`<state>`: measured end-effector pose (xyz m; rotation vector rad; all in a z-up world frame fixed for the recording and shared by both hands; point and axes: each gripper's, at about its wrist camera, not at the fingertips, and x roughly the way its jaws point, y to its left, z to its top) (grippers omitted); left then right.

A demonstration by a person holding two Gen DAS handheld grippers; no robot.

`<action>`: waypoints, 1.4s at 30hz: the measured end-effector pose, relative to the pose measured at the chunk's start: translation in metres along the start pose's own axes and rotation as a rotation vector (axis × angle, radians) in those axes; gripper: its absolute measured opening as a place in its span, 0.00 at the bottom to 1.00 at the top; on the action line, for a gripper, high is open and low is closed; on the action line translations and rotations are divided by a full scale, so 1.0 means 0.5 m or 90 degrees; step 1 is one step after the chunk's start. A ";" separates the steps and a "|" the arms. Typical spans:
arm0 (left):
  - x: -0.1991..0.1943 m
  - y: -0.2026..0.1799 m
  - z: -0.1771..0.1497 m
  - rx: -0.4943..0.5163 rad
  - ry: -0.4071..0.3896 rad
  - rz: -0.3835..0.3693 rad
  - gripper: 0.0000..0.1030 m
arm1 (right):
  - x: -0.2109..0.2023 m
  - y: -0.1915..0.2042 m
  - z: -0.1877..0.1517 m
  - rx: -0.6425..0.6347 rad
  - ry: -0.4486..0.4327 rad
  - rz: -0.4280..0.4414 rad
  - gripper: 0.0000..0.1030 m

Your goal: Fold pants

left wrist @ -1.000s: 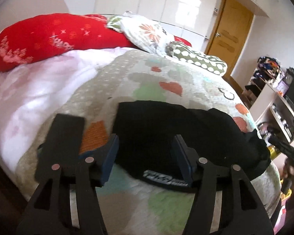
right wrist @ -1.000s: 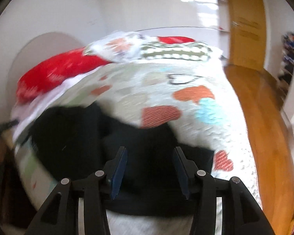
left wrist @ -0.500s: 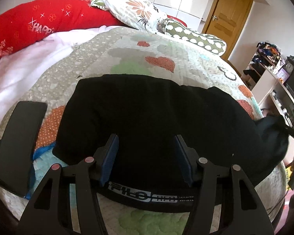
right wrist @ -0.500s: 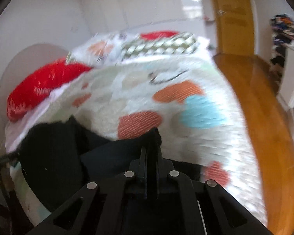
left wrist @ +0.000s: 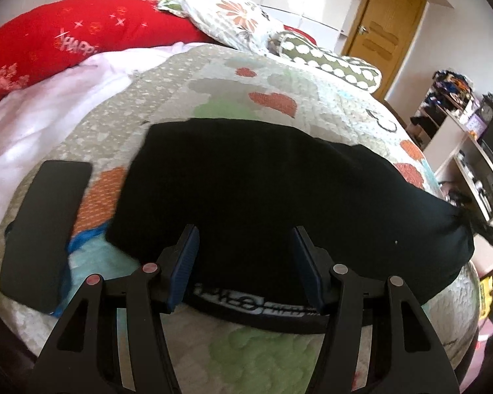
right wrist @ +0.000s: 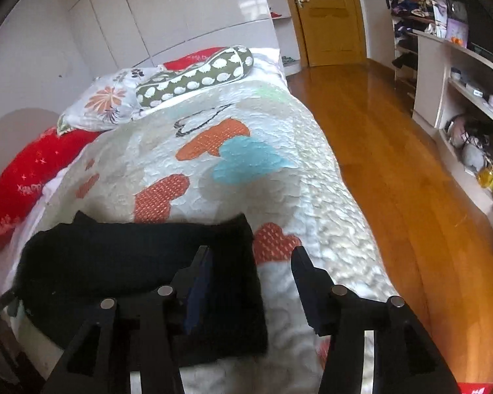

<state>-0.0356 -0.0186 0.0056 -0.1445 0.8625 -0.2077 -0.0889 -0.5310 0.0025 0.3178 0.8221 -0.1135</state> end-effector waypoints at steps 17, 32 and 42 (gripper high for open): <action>-0.046 0.093 -0.023 -0.067 0.004 0.028 0.56 | -0.043 0.086 -0.052 -0.125 0.016 -0.030 0.47; 0.030 0.087 0.044 -0.065 0.004 0.098 0.56 | 0.250 0.440 0.070 -0.214 0.085 0.208 0.47; 0.056 0.104 0.026 -0.077 0.004 0.102 0.57 | 0.333 0.475 0.084 -0.265 0.080 0.153 0.02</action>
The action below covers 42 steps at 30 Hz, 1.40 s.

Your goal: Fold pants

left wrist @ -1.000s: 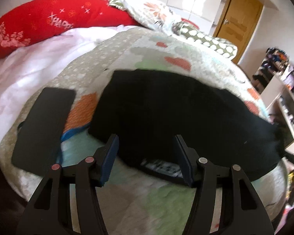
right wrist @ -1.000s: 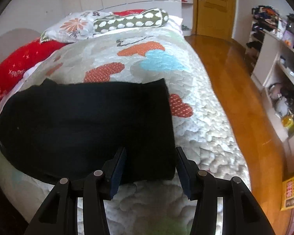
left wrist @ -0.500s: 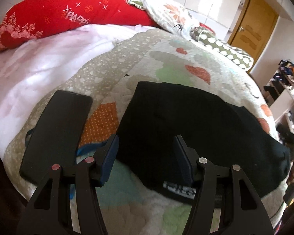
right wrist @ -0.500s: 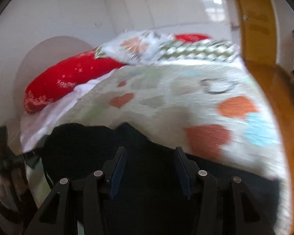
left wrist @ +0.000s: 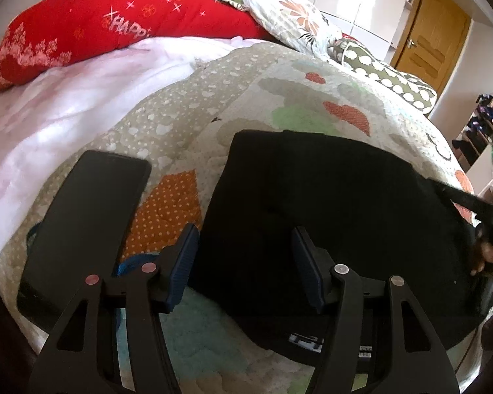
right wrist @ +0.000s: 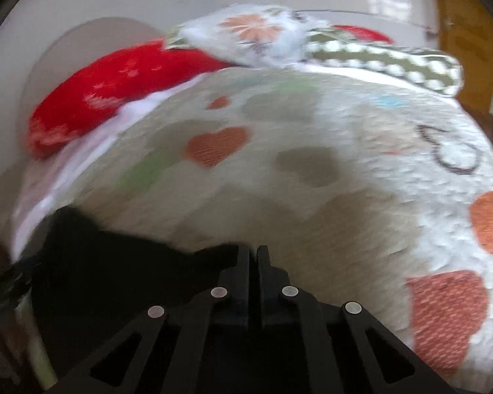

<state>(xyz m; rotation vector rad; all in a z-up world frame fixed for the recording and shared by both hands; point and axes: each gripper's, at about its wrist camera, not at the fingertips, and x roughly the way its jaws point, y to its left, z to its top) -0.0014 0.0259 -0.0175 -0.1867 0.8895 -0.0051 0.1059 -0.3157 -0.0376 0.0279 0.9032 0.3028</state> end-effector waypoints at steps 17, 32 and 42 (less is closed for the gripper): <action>-0.102 -0.043 0.001 0.013 -0.047 0.002 0.57 | -0.193 0.048 -0.107 0.004 -0.035 0.041 0.39; -0.075 -0.121 -0.062 0.056 -0.021 0.003 0.57 | -0.186 0.159 -0.227 -0.017 0.013 0.080 0.39; -0.080 -0.120 -0.075 0.057 -0.020 0.008 0.57 | -0.202 0.168 -0.259 -0.030 0.020 0.087 0.39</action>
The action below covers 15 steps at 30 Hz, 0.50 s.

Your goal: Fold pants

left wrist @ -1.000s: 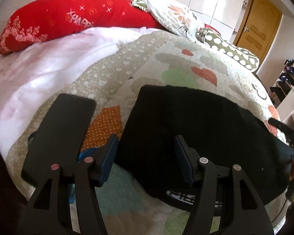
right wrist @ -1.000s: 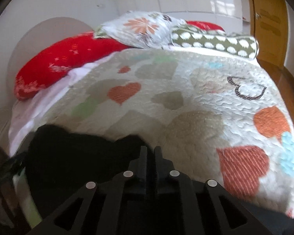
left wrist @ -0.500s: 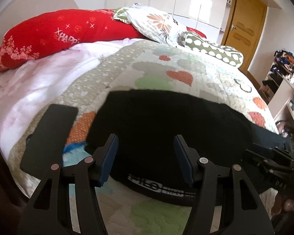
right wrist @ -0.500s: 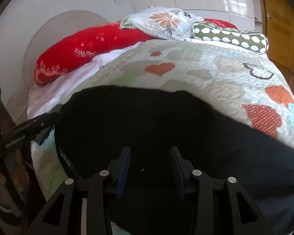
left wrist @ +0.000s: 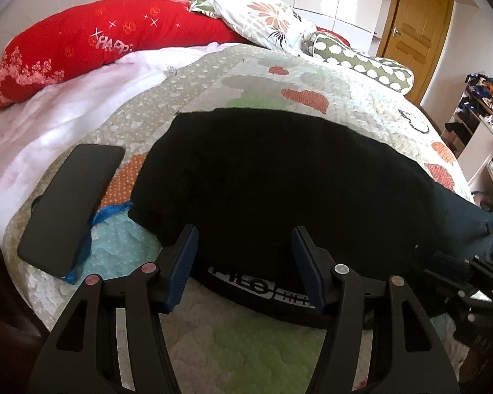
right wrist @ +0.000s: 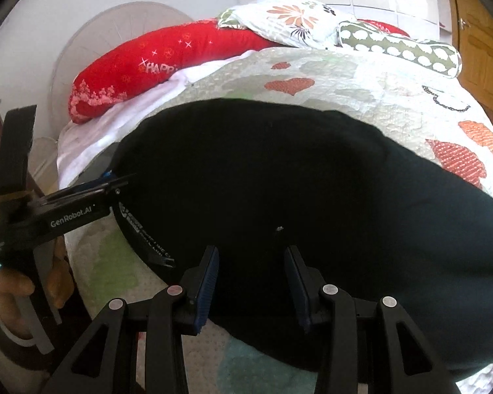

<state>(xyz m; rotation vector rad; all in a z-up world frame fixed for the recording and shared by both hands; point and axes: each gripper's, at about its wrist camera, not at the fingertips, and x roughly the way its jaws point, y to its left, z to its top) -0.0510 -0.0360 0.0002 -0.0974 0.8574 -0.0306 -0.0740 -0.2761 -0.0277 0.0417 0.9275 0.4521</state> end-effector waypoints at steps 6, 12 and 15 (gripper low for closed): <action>-0.016 -0.015 0.002 0.006 -0.011 -0.013 0.57 | -0.021 -0.014 0.002 0.009 -0.024 -0.023 0.39; 0.005 -0.044 -0.012 0.032 0.008 -0.005 0.57 | -0.005 -0.028 -0.022 0.012 0.002 -0.040 0.39; 0.004 -0.052 -0.018 0.044 0.003 0.008 0.57 | -0.018 -0.033 -0.029 0.017 0.001 -0.034 0.39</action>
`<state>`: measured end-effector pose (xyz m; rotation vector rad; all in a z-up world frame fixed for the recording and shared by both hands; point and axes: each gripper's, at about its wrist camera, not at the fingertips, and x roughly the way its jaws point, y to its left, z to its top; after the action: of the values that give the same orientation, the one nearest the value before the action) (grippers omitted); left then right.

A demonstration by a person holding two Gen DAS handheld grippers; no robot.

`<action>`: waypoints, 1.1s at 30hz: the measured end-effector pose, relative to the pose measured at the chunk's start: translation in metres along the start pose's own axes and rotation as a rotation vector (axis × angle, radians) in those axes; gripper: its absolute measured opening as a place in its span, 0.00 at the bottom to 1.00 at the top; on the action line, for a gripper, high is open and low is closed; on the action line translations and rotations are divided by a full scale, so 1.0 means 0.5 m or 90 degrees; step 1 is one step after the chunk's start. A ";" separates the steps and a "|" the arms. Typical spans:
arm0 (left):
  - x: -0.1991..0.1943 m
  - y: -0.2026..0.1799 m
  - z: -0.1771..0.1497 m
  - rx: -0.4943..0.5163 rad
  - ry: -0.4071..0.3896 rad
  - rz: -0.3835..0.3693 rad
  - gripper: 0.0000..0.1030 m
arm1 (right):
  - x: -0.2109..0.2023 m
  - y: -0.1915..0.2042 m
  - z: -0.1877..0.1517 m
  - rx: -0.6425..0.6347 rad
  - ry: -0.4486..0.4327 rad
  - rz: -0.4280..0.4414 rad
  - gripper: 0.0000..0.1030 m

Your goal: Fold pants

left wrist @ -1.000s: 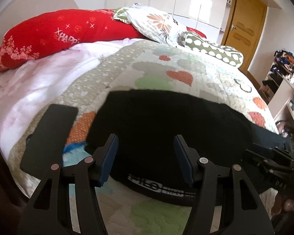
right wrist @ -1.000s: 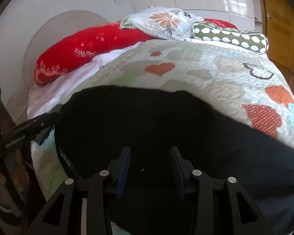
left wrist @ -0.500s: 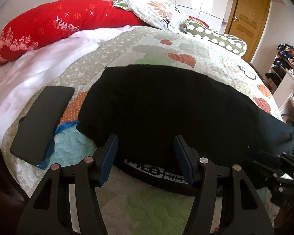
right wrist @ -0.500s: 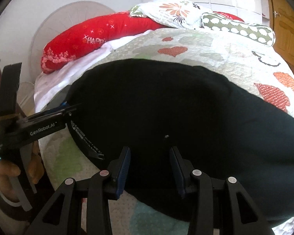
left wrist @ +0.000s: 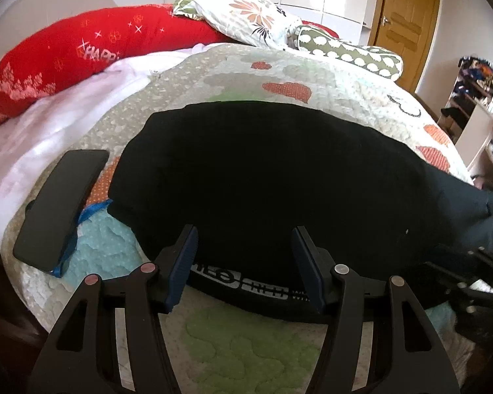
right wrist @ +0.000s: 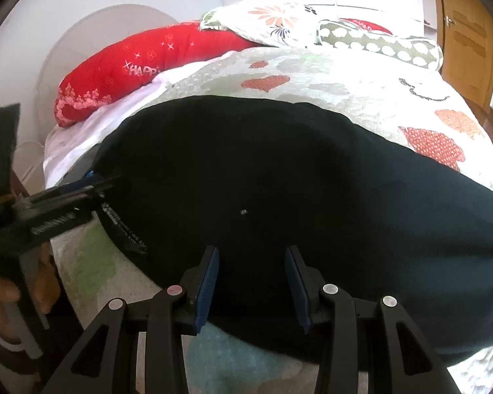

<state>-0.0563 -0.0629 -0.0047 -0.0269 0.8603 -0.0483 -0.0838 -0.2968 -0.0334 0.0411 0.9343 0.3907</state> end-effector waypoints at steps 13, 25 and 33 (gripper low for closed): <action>-0.047 -0.078 0.013 0.039 -0.017 -0.047 0.57 | -0.079 -0.057 -0.014 0.041 -0.036 -0.029 0.39; -0.036 -0.212 0.024 0.109 -0.007 -0.102 0.57 | -0.136 -0.182 -0.079 0.125 -0.042 -0.080 0.39; -0.006 -0.311 0.026 0.166 0.018 -0.147 0.57 | -0.173 -0.239 -0.109 0.158 -0.048 -0.097 0.39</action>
<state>-0.0530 -0.2177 0.0127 0.1200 0.8701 -0.3770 -0.1358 -0.4449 -0.0234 0.2085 0.8998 0.1304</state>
